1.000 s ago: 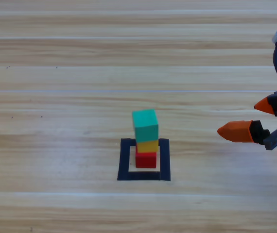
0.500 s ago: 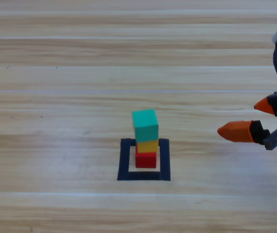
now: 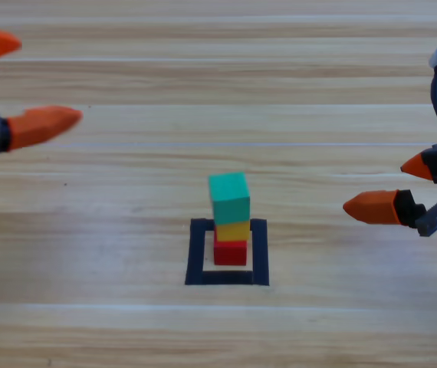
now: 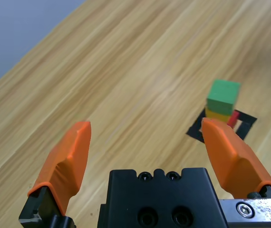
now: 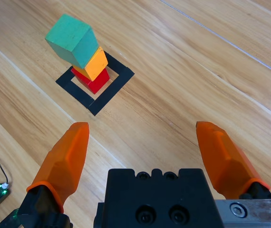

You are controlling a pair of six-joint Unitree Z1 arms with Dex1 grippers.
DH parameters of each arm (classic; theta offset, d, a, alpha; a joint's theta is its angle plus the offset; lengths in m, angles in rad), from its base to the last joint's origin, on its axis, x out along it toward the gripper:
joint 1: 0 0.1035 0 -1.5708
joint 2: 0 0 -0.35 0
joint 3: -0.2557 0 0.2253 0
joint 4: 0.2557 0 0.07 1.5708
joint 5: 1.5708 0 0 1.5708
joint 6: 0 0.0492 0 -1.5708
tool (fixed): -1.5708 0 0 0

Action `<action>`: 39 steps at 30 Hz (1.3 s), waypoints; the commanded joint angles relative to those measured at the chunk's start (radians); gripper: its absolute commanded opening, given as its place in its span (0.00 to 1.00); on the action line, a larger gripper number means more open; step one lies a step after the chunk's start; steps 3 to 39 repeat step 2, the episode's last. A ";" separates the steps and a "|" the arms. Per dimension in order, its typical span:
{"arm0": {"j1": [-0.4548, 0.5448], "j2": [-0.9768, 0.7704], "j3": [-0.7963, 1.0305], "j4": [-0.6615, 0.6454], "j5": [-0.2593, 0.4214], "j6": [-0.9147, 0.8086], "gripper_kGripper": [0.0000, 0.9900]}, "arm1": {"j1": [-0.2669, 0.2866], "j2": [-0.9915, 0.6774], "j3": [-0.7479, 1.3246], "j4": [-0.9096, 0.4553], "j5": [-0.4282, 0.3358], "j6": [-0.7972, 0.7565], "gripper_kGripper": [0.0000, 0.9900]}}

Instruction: Stack the blocks in the rectangular block: red at the bottom, yellow in the middle, green on top

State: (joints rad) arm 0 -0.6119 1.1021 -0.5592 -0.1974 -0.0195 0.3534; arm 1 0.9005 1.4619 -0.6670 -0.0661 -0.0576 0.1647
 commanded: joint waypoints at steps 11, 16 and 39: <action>-0.065 0.113 -0.033 0.064 0.009 0.001 1.00 | -0.021 0.029 0.009 -0.014 -0.001 -0.002 1.00; -0.065 0.113 -0.033 0.064 0.009 0.001 1.00 | -0.021 0.029 0.009 -0.014 -0.001 -0.002 1.00; -0.065 0.113 -0.033 0.064 0.009 0.001 1.00 | -0.021 0.029 0.009 -0.014 -0.001 -0.002 1.00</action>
